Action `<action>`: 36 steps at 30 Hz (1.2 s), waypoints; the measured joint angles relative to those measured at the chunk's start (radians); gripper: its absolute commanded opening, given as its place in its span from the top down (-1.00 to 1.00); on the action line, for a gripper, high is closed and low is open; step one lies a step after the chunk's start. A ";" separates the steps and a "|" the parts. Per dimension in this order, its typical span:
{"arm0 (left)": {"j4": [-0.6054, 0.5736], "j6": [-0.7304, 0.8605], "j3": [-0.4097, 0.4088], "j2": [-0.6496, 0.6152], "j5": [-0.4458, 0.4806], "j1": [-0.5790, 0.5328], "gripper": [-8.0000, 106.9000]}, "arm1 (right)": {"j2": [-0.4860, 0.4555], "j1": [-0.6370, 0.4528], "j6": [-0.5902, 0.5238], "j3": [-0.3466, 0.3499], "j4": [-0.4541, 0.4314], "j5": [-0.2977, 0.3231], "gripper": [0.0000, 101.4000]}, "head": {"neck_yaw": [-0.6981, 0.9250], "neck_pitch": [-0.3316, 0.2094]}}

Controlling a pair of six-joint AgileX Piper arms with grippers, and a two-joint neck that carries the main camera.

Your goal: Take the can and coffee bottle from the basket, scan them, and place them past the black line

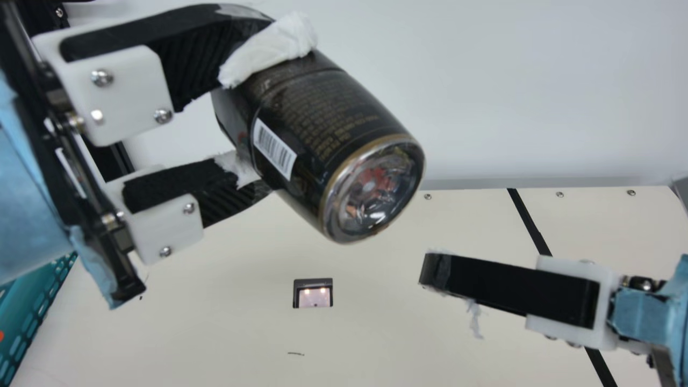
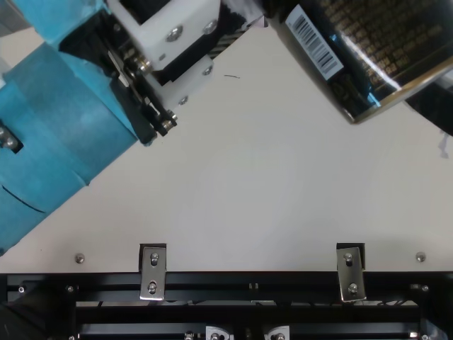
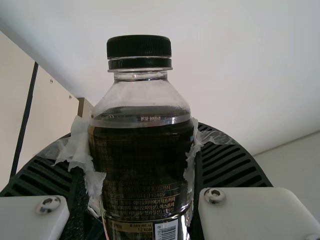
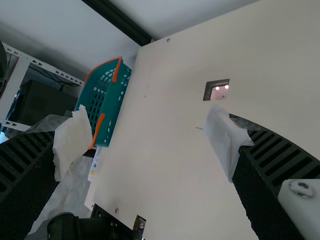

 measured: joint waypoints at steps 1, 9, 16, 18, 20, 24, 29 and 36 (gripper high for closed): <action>0.000 0.000 0.000 0.000 0.000 0.000 0.68 | 0.000 0.000 0.000 0.000 0.000 0.000 -1.00 | 0.000 0.000; -0.050 0.039 -0.003 0.014 -0.005 -0.013 0.68 | 0.000 0.000 0.000 0.000 0.000 0.000 -1.00 | 0.000 0.005; -0.132 0.074 -0.035 0.062 -0.065 -0.079 0.68 | 0.000 0.000 0.000 0.000 0.000 0.000 -1.00 | 0.000 0.000; -0.152 0.087 -0.046 0.080 -0.085 -0.104 0.68 | 0.000 0.000 0.000 0.000 0.000 0.000 -1.00 | 0.000 0.000; -0.170 0.099 -0.057 0.095 -0.098 -0.127 0.68 | 0.000 0.000 0.000 0.000 0.000 0.000 -1.00 | 0.000 0.005; -0.192 0.108 -0.071 0.110 -0.111 -0.160 0.68 | 0.000 0.000 0.000 0.000 0.000 0.000 -1.00 | 0.000 0.005; -0.192 0.108 -0.071 0.110 -0.114 -0.160 0.68 | 0.000 0.000 0.000 0.000 0.000 0.000 -1.00 | 0.000 0.005; -0.192 0.108 -0.071 0.110 -0.114 -0.160 0.68 | 0.000 0.000 0.000 0.000 0.000 0.000 -1.00 | 0.000 0.005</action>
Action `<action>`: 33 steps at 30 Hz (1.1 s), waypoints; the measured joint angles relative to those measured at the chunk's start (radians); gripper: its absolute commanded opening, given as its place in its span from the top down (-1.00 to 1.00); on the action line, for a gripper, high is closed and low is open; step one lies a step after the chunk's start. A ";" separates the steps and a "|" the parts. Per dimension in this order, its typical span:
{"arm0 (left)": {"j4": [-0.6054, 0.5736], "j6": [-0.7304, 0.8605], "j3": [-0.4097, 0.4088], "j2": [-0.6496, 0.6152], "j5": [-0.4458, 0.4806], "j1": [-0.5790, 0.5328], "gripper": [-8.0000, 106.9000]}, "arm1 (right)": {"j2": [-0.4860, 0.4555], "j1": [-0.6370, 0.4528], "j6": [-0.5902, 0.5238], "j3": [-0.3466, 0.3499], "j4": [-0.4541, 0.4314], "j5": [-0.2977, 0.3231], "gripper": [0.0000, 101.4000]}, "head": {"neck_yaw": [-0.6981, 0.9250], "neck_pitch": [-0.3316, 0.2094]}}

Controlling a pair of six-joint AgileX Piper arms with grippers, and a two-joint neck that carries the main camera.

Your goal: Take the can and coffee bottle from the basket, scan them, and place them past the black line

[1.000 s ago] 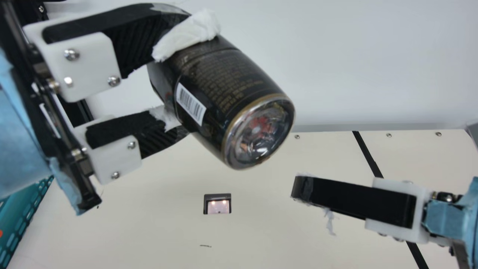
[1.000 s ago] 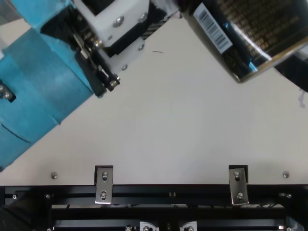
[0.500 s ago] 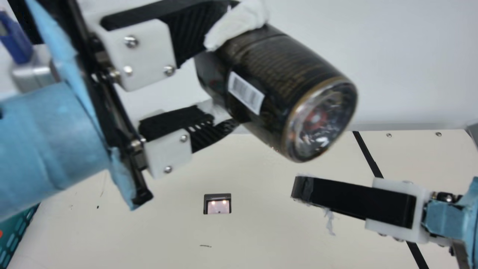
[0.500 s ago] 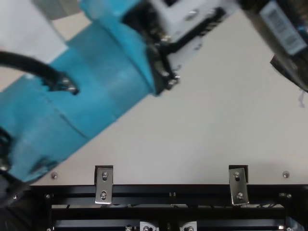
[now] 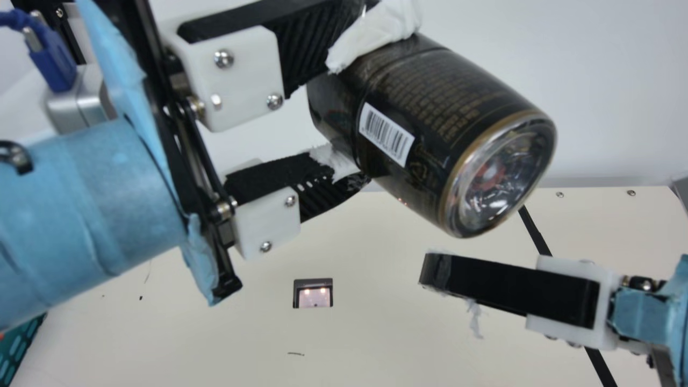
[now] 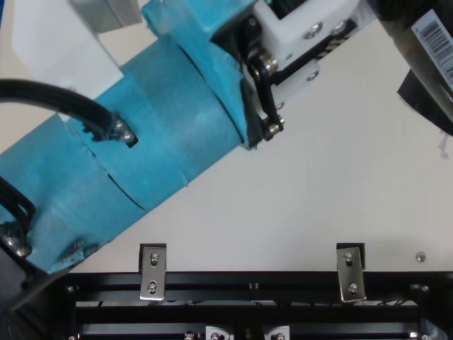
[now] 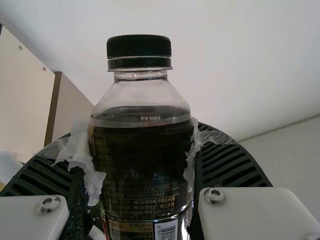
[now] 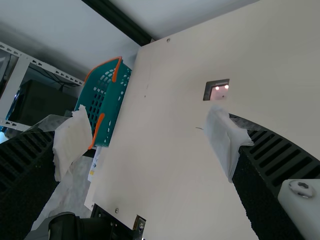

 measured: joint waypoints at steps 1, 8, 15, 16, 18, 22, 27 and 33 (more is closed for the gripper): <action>0.000 0.000 0.000 0.000 0.000 0.000 0.68 | 0.000 0.000 0.000 0.000 0.000 0.000 -1.00 | 0.000 0.000; 0.000 0.000 0.000 0.000 0.000 0.000 0.68 | 0.000 0.000 0.000 0.000 0.000 0.000 -1.00 | 0.000 -0.005; -0.026 0.035 0.018 -0.007 0.002 0.024 0.68 | 0.000 0.000 0.000 0.000 0.000 0.000 -1.00 | 0.000 0.000; -0.026 0.042 0.022 -0.011 0.004 0.030 0.68 | 0.000 0.000 0.000 0.000 0.000 0.000 -1.00 | 0.000 0.000; -0.034 0.056 0.039 -0.020 0.010 0.059 0.68 | 0.000 0.000 0.000 0.000 0.000 0.000 -1.00 | 0.005 0.000; -0.049 0.091 0.086 -0.049 0.033 0.132 0.68 | 0.000 0.000 0.000 0.000 0.000 0.000 -1.00 | 0.000 -0.005; -0.048 0.147 0.156 -0.081 0.076 0.243 0.68 | 0.000 0.000 0.000 0.000 0.000 0.000 -1.00 | 0.000 -0.005; -0.047 0.243 0.232 -0.114 0.121 0.382 0.68 | 0.000 0.000 0.000 0.000 0.000 0.000 -1.00 | 0.000 -0.005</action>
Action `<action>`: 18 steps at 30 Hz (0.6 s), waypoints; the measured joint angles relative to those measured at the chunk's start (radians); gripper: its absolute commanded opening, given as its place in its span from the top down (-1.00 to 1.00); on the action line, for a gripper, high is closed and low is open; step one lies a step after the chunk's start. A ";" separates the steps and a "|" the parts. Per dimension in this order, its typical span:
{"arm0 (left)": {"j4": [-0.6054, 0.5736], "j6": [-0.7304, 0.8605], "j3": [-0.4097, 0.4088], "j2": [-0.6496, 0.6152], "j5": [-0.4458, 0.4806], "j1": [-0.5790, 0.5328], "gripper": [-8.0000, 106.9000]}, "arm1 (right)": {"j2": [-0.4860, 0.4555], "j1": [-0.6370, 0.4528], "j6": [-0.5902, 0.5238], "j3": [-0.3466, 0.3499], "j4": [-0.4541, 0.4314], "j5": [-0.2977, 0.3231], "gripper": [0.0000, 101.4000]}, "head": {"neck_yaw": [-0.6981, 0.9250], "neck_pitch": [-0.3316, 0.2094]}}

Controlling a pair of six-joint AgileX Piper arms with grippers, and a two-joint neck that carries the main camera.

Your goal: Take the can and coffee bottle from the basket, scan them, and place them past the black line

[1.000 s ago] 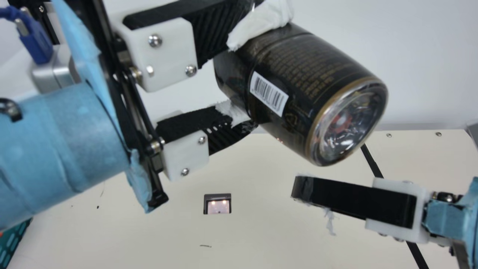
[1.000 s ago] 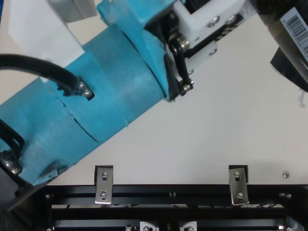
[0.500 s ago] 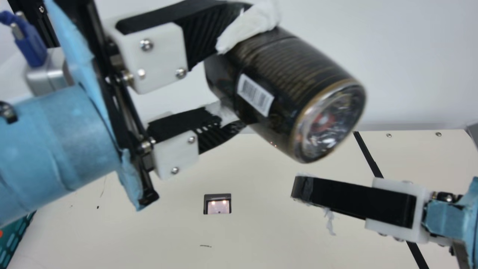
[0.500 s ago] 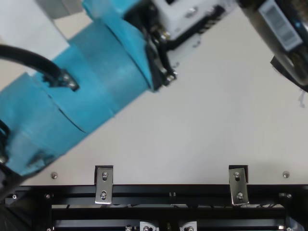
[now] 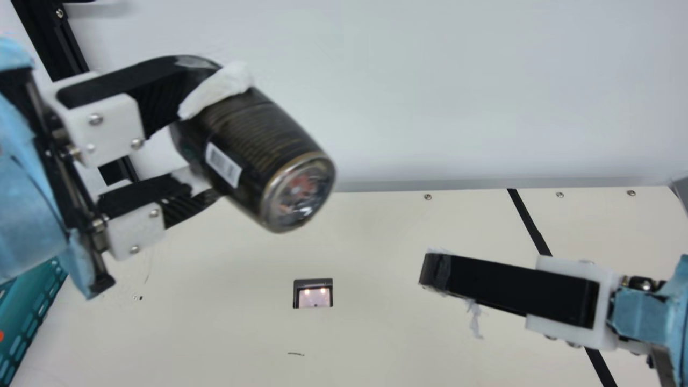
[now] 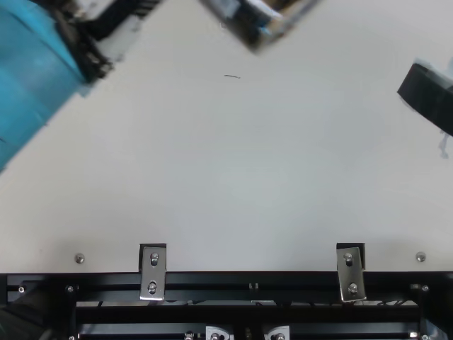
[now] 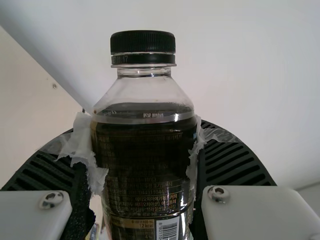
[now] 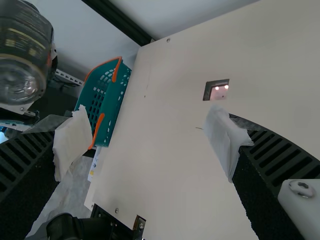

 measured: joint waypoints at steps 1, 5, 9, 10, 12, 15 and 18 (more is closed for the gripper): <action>-0.008 0.015 0.011 -0.002 0.009 0.021 0.68 | 0.000 0.000 0.000 0.000 0.000 0.000 -1.00 | 0.000 0.000; -0.068 0.077 0.055 -0.007 0.057 0.102 0.68 | 0.000 0.000 0.000 0.000 0.000 0.000 -1.00 | 0.000 0.000; -0.163 0.131 0.101 0.000 0.126 0.170 0.68 | 0.000 0.000 0.000 0.000 0.000 0.000 -1.00 | 0.005 0.000; -0.193 0.147 0.113 0.005 0.147 0.183 0.68 | 0.000 0.000 0.000 0.000 0.000 0.000 -1.00 | 0.000 0.000; -0.233 0.171 0.140 0.011 0.172 0.200 0.68 | 0.000 0.000 0.000 0.000 0.000 0.000 -1.00 | 0.000 0.000; -0.256 0.176 0.147 0.010 0.176 0.201 0.68 | 0.000 0.000 0.000 0.000 0.000 0.000 -1.00 | 0.000 0.000; -0.257 0.176 0.147 0.010 0.176 0.203 0.68 | 0.000 0.000 0.000 0.000 0.000 0.000 -1.00 | 0.000 0.000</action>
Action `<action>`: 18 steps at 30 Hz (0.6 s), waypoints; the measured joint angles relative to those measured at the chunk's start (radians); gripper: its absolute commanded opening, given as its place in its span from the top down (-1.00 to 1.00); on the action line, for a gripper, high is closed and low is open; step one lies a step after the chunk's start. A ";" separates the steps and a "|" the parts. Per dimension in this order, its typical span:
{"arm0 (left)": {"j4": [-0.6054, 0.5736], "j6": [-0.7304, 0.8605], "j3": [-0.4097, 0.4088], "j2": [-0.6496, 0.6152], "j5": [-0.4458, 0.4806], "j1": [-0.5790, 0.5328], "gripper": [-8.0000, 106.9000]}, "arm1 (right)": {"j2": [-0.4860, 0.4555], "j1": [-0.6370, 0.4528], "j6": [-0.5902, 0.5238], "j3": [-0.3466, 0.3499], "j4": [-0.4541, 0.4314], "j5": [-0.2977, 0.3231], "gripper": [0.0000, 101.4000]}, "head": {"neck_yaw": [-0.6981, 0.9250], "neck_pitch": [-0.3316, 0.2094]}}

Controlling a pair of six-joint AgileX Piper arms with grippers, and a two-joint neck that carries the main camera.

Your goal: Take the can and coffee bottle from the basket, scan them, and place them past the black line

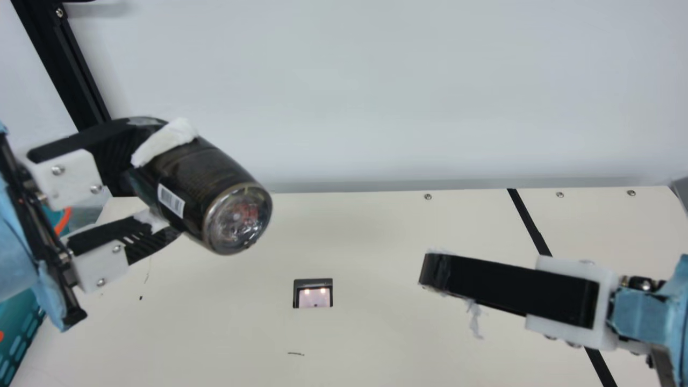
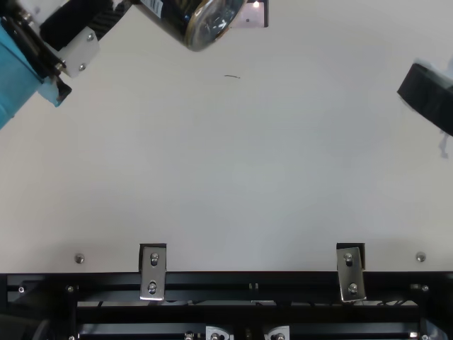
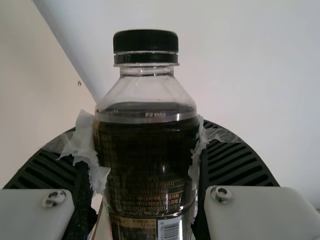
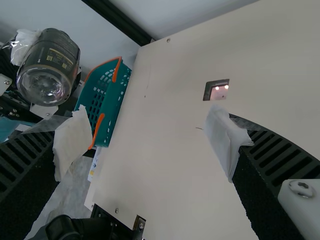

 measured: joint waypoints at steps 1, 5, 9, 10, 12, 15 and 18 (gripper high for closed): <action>0.000 0.000 0.000 0.000 0.000 0.000 0.68 | 0.000 0.003 0.001 -0.002 -0.002 0.000 -1.00 | 0.000 0.000; 0.000 0.000 0.000 0.000 0.000 0.000 0.68 | 0.021 0.023 0.047 -0.010 0.024 0.001 -1.00 | 0.000 0.005; 0.000 0.000 0.000 0.000 0.000 0.000 0.68 | 0.055 0.062 0.135 -0.022 0.086 0.001 -1.00 | 0.000 0.000; 0.000 0.000 0.000 0.000 0.000 0.000 0.68 | 0.067 0.076 0.162 -0.023 0.103 -0.003 -1.00 | 0.000 0.000; 0.000 0.000 0.000 0.000 0.000 0.000 0.68 | 0.086 0.106 0.215 -0.026 0.135 -0.015 -1.00 | 0.000 0.000; 0.000 0.000 0.000 0.000 0.000 0.000 0.68 | 0.111 0.158 0.295 -0.029 0.174 -0.044 -1.00 | 0.000 0.005; 0.000 0.000 0.000 0.000 0.000 0.000 0.68 | 0.139 0.220 0.366 -0.031 0.218 -0.077 -1.00 | 0.000 0.005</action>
